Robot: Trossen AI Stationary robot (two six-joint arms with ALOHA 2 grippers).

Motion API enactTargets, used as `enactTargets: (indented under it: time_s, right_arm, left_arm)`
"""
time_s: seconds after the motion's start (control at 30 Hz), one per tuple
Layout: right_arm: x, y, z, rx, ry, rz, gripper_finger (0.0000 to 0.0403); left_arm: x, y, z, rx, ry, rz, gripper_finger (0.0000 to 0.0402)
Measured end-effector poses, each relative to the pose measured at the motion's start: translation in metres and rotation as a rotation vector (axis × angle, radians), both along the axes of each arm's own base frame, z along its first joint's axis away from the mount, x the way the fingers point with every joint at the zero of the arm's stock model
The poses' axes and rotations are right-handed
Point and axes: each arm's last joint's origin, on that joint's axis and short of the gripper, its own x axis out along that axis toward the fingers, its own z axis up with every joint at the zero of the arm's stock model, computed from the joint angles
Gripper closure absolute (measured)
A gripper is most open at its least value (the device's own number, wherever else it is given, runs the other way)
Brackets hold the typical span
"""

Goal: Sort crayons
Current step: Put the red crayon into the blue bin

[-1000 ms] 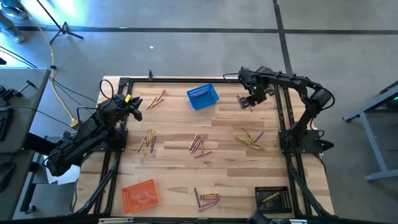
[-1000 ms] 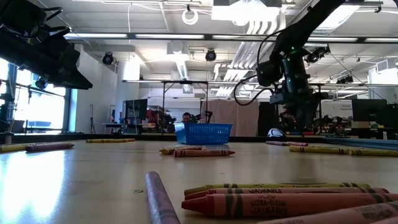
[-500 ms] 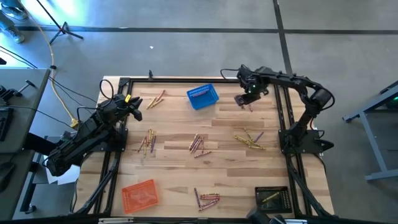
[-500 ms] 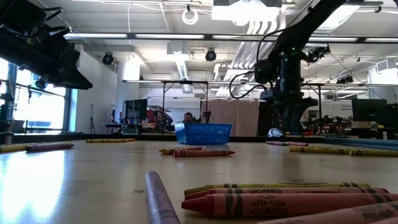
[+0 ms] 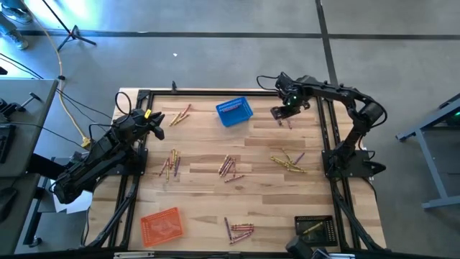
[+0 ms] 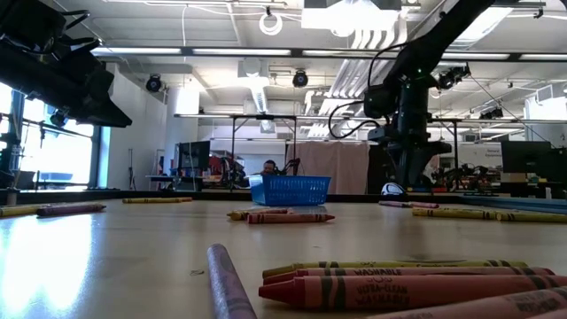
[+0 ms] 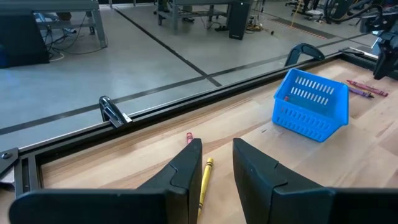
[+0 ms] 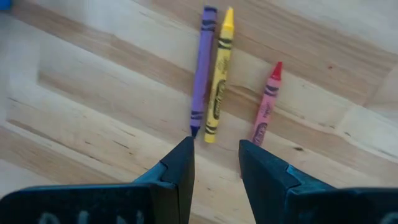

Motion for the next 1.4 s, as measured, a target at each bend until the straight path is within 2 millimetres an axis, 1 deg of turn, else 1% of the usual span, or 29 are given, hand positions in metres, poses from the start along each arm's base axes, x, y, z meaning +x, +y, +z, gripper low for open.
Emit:
enactTargets:
  time_s: [0.1, 0.23, 0.4, 0.47, 0.63, 0.83, 0.97, 1.07, 1.13, 1.23, 1.27, 1.3, 1.4]
  right_arm:
    - [0.002, 0.0, 0.0, -0.023, 0.003, -0.012, 0.0291]
    - [-0.001, -0.002, 0.0, -0.059, 0.06, -0.027, 0.0291]
    - [-0.007, -0.004, -0.002, -0.044, 0.085, -0.042, 0.0291]
    - [-0.009, -0.004, -0.006, -0.014, 0.114, -0.047, 0.0291]
    - [-0.009, -0.005, -0.023, 0.055, 0.183, -0.035, 0.0291]
    - [-0.004, -0.008, -0.042, 0.083, 0.208, -0.021, 0.0291]
    - [-0.002, -0.009, -0.049, 0.109, 0.217, -0.017, 0.0293]
    - [-0.001, -0.009, -0.05, 0.115, 0.213, -0.006, 0.0312]
    - [-0.001, -0.009, -0.05, 0.119, 0.208, -0.003, 0.0336]
    - [-0.001, -0.009, -0.051, 0.125, 0.198, 0.019, 0.0383]
    - [-0.001, -0.009, -0.051, 0.129, 0.194, 0.021, 0.039]
    - [-0.001, -0.009, -0.051, 0.134, 0.19, 0.022, 0.0393]
    - [-0.001, -0.008, -0.051, 0.145, 0.185, 0.02, 0.0384]
  left_arm:
    - [0.0, 0.0, 0.0, 0.0, 0.0, 0.0, 0.0326]
    - [0.0, 0.0, 0.0, 0.0, 0.0, 0.0, 0.0326]
    - [0.0, 0.0, 0.0, 0.0, 0.0, 0.0, 0.0326]
    - [0.0, 0.0, 0.0, 0.0, 0.0, 0.0, 0.0326]
    - [0.0, 0.0, 0.0, 0.0, 0.0, 0.0, 0.0326]
    - [0.0, 0.0, 0.0, 0.0, 0.0, 0.0, 0.0326]
    - [0.0, 0.0, 0.0, 0.0, 0.0, 0.0, 0.0326]
    - [0.0, 0.0, 0.0, 0.0, 0.0, 0.0, 0.0326]
    - [0.0, 0.0, 0.0, 0.0, 0.0, 0.0, 0.0326]
    - [0.0, 0.0, 0.0, 0.0, 0.0, 0.0, 0.0326]
    - [0.0, 0.0, 0.0, 0.0, 0.0, -0.001, 0.0326]
    - [0.0, 0.0, 0.0, 0.0, 0.0, 0.0, 0.0326]
    - [0.0, 0.0, 0.0, 0.0, 0.0, 0.0, 0.0326]
